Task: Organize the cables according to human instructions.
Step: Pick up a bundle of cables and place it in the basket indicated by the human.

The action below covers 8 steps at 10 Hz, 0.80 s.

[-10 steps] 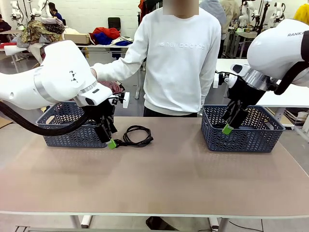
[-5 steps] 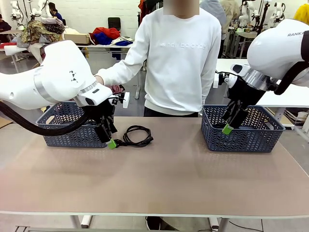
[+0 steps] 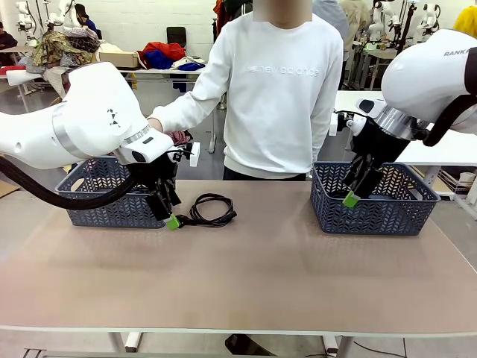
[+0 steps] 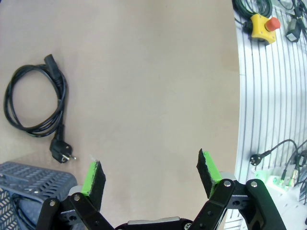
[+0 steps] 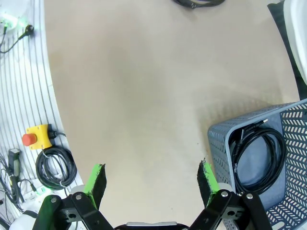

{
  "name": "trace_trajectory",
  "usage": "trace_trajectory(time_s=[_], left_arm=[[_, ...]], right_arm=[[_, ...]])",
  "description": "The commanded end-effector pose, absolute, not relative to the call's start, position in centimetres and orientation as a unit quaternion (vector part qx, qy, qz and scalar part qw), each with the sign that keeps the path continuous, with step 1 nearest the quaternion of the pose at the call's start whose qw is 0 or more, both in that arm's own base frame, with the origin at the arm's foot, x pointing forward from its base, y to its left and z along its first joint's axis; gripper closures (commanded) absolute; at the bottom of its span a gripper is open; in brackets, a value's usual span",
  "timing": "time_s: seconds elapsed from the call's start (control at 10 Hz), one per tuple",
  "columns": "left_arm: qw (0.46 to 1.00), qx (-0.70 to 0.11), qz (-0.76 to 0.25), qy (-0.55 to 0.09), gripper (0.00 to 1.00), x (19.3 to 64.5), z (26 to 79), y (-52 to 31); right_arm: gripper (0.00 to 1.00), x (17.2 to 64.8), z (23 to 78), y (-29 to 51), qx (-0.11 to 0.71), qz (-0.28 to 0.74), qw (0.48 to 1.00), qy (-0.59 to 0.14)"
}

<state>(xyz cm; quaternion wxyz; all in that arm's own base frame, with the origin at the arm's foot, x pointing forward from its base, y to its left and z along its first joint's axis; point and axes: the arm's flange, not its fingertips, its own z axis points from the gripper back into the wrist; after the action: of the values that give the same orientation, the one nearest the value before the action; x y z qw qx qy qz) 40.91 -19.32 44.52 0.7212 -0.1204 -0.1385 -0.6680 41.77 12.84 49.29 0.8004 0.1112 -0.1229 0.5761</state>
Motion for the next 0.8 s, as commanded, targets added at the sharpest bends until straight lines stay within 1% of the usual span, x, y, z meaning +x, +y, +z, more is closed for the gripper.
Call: trace_trajectory(time_s=[0.0,0.2,0.7], left_arm=[[0.719,-0.115,-0.672,-0.136,0.0,41.5,44.5,-19.9],[0.722,-0.088,-0.675,-0.123,0.0,43.1,44.1,-21.6],[0.765,-0.022,-0.636,-0.097,0.0,47.0,42.7,-27.2]], right_arm=[[0.0,41.8,49.6,12.9,0.109,0.576,0.8,-0.125],[0.0,41.8,49.6,12.9,0.109,0.576,0.8,-0.125],[0.0,41.8,49.6,12.9,0.109,0.576,0.8,-0.125]])
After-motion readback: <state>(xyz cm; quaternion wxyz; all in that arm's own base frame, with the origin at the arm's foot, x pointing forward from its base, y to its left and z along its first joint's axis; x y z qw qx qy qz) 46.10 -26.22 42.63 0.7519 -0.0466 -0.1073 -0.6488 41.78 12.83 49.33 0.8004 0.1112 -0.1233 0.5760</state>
